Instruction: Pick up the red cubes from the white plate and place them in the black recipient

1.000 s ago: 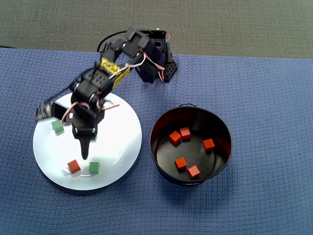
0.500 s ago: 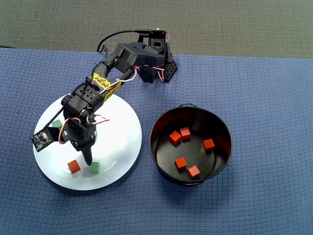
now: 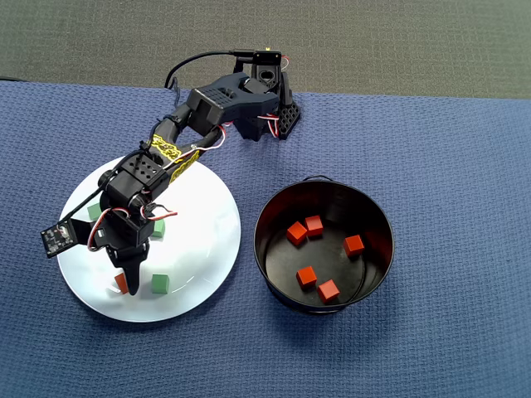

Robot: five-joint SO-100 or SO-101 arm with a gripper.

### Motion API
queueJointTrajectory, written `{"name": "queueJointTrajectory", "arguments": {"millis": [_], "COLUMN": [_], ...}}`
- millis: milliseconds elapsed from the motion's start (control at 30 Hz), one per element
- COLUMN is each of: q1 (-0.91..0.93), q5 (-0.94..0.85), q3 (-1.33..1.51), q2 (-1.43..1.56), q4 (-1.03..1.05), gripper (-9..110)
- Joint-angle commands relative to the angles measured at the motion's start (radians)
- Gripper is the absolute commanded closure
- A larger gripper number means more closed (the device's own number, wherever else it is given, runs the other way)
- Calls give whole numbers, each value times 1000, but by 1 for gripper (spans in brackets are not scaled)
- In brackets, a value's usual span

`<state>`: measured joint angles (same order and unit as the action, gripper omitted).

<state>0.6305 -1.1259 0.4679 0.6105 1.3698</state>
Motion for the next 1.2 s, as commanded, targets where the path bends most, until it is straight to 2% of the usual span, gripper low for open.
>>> {"name": "queueJointTrajectory", "arguments": {"millis": [0,700,1000,1167], "q1": [-28,-74,-77,-63], "q5": [15,63,106,161], "q3": [-97,-210,-210,-186], "q2": [-5,-123,-112,-49], "q4": [-14,-17,-38,-49], "gripper": [77,88,101,101]}}
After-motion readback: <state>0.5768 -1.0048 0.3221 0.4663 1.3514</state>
